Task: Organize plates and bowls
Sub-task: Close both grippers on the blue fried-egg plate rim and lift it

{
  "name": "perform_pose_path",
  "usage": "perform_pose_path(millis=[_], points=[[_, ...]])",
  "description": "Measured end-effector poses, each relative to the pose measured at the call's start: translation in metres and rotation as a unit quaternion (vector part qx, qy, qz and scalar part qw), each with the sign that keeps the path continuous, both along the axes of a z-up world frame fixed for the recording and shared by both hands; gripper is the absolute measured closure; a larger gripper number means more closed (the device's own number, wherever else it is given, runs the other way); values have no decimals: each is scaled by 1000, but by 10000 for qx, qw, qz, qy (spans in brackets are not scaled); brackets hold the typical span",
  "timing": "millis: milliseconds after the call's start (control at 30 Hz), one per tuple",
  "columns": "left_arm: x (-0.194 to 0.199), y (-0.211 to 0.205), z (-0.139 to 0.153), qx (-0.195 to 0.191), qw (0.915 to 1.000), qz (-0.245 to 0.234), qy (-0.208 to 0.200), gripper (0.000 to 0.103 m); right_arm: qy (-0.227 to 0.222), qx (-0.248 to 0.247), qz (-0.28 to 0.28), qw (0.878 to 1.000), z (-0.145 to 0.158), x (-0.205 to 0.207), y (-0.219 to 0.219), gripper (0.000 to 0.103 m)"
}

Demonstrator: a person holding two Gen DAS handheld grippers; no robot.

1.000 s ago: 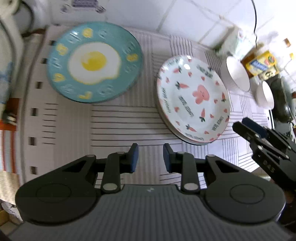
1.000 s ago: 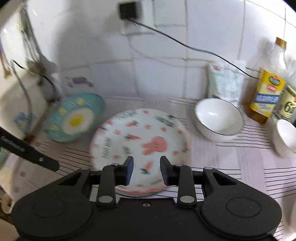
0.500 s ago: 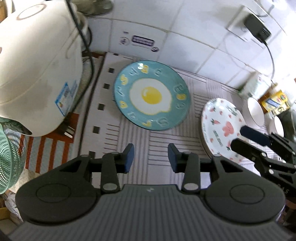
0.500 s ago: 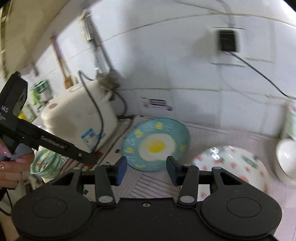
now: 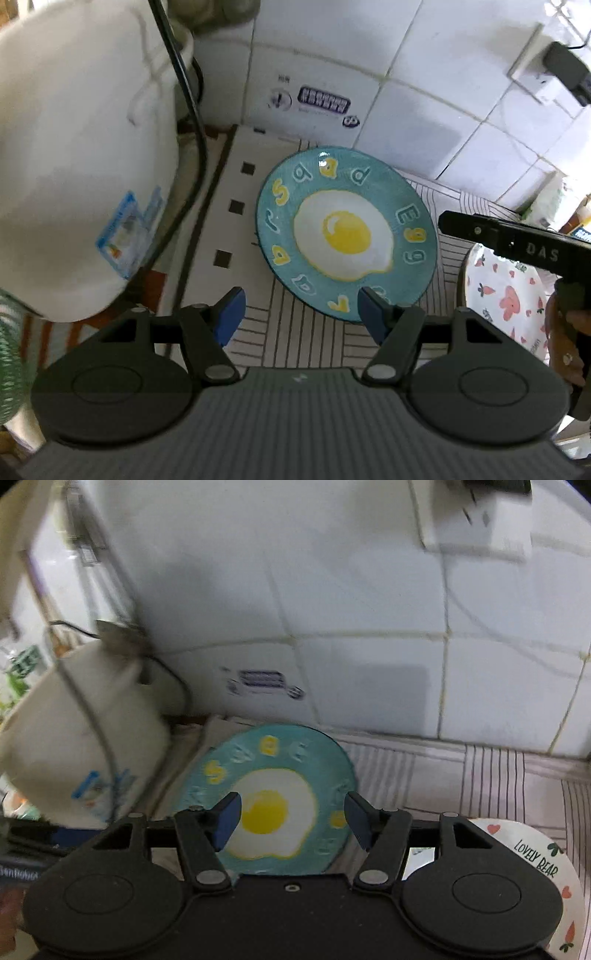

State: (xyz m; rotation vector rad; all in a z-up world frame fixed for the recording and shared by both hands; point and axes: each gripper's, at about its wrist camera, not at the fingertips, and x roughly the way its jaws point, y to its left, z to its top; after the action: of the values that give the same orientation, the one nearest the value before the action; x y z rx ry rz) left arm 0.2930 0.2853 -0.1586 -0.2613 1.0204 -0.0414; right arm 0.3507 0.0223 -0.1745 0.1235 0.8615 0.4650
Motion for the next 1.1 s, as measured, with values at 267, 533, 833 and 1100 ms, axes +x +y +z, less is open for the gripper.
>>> perform_pose_path(millis=[267, 533, 833, 1100], points=[[30, -6, -40, 81, 9993, 238, 274, 37, 436, -1, -42, 9990, -34, 34, 0, 37], [42, -3, -56, -76, 9986, 259, 461, 64, 730, 138, -17, 9972, -54, 57, -3, 71], [51, 10, -66, -659, 9957, 293, 576, 79, 1095, 324, -156, 9933, -67, 67, -5, 81], [48, 14, -63, -746, 9955, 127, 563, 78, 850, 356, 109, 9957, -56, 56, -7, 87]])
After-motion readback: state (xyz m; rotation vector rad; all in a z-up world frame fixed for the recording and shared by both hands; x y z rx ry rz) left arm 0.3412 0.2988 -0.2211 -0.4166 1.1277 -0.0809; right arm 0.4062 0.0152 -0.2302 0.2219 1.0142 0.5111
